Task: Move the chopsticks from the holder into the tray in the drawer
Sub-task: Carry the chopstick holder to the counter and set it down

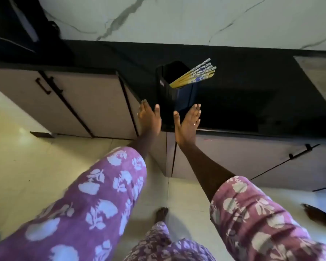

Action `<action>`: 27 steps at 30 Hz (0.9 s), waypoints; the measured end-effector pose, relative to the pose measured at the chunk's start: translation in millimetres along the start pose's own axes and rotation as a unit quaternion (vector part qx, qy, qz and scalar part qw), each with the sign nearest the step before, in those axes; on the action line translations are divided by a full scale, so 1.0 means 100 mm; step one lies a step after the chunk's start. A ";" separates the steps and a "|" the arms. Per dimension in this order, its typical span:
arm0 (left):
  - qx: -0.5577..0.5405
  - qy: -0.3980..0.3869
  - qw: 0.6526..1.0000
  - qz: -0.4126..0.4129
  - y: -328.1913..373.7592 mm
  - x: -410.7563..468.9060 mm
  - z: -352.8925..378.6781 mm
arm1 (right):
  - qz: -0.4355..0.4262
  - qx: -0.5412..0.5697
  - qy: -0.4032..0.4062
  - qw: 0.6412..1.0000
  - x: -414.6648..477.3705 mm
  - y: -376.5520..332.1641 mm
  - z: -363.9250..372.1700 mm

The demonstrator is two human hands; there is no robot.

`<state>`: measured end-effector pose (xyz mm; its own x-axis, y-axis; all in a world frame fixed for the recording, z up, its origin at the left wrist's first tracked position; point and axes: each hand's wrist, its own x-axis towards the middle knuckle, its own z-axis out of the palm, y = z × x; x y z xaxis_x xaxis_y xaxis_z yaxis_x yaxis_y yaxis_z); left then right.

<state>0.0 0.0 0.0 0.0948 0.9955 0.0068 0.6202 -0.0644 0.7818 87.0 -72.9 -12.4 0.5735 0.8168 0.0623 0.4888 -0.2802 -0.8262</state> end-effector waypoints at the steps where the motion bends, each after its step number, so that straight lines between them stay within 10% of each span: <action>1: -0.050 -0.007 0.999 -0.015 0.11 0.21 0.03 | 0.008 0.031 0.004 0.999 0.12 -0.04 0.04; 13: -0.359 -0.127 0.917 -0.118 0.56 1.18 0.21 | 0.109 0.278 0.047 0.953 0.71 -0.37 0.19; 27: -0.337 0.070 0.933 -0.101 0.31 -0.15 0.00 | 0.113 0.313 -0.003 0.943 -0.10 -0.23 -0.16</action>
<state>17.8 -17.2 24.4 -0.1028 0.9849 -0.1391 -0.0206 0.1377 0.9903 80.5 -82.9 15.0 0.6115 0.7754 -0.1577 -0.1306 -0.0977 -0.9866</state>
